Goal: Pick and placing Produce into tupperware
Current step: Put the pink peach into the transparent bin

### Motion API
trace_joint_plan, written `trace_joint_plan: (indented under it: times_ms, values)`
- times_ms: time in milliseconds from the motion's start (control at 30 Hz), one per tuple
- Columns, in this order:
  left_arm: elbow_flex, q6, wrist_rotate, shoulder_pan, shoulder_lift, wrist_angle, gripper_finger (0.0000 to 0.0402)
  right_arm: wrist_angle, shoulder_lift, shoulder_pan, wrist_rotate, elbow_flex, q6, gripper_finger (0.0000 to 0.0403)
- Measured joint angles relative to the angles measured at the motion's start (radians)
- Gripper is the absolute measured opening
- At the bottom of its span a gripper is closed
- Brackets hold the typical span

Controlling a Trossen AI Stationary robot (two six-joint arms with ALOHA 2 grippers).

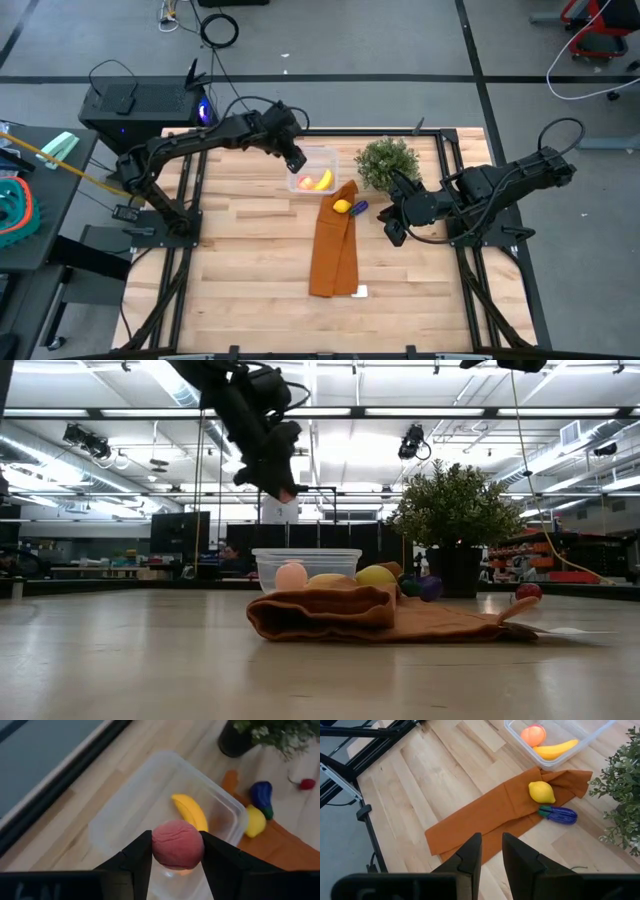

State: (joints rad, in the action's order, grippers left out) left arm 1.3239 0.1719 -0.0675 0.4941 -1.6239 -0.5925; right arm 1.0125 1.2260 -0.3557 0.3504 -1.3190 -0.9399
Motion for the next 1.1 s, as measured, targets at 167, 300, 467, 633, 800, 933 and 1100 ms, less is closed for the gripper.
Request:
trace_joint_plan:
  times_ms: [167, 300, 467, 633, 800, 933, 1100]
  values:
    - [0.0, 0.004, -0.008, -0.051, -0.062, 0.024, 0.0156, 0.0, 0.0, 0.0, 0.0, 0.0, 0.001, 0.0083]
    - [0.0, 0.003, -0.008, -0.08, -0.117, 0.031, 0.0154, 0.0, 0.0, 0.0, 0.0, 0.0, 0.0, 0.0083]
    - [0.0, 0.013, -0.033, -0.09, -0.168, 0.039, 0.0161, 0.0, 0.0, 0.0, 0.0, 0.0, 0.0, 0.0083]
    - [0.0, 0.028, -0.061, -0.094, -0.2, 0.06, 0.0154, 0.0, 0.0, 0.0, 0.0, 0.0, 0.0, 0.0083]
    - [0.0, 0.052, -0.063, -0.095, -0.222, 0.091, 0.0157, 0.0, 0.0, 0.0, 0.0, 0.0, 0.0, 0.0083]
    - [0.0, 0.065, -0.062, -0.093, -0.226, 0.129, 0.016, 0.0, 0.0, 0.0, 0.0, 0.0, 0.0, 0.0083]
    - [0.0, 0.106, -0.062, -0.087, -0.226, 0.173, 0.0153, 0.0, 0.0, 0.0, 0.0, 0.0, 0.0, 0.0083]
